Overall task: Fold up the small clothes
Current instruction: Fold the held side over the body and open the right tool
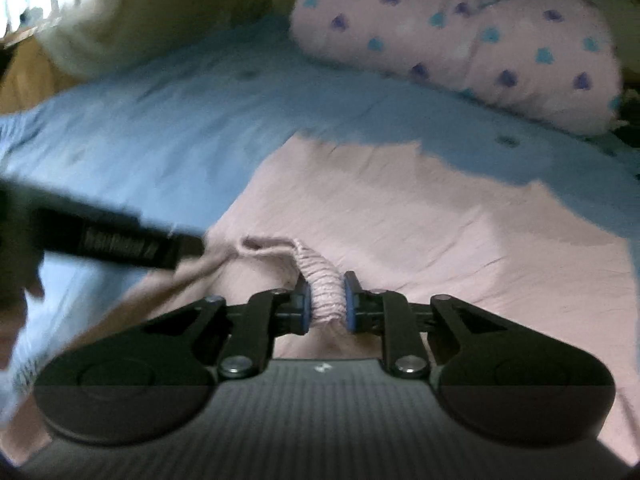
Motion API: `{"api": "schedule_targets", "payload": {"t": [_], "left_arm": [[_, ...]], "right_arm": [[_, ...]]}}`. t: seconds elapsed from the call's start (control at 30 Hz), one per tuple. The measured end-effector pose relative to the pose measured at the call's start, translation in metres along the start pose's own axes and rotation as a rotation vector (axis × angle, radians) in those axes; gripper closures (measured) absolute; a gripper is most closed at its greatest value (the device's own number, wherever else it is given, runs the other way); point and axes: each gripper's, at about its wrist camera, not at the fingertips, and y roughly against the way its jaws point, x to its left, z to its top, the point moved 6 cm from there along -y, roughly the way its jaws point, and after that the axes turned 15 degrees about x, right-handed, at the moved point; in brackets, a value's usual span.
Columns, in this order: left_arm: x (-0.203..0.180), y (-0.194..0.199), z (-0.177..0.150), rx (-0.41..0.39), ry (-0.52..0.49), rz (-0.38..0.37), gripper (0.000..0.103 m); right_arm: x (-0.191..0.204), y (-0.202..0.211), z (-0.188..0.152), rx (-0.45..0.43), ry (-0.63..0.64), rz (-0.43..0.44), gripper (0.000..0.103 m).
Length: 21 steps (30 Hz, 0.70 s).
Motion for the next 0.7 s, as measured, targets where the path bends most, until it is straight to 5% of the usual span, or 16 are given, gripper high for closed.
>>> {"api": "schedule_targets", "payload": {"t": [0.33,0.7], "left_arm": [[-0.004,0.001,0.0,-0.013,-0.007,0.004,0.03],[-0.005,-0.005,0.0,0.003,-0.025,0.019,0.03]], "right_arm": [[-0.114,0.066,0.015,-0.13,-0.199,-0.178,0.083],[-0.23,0.049,-0.038,-0.08,-0.523,-0.332,0.083]]}}
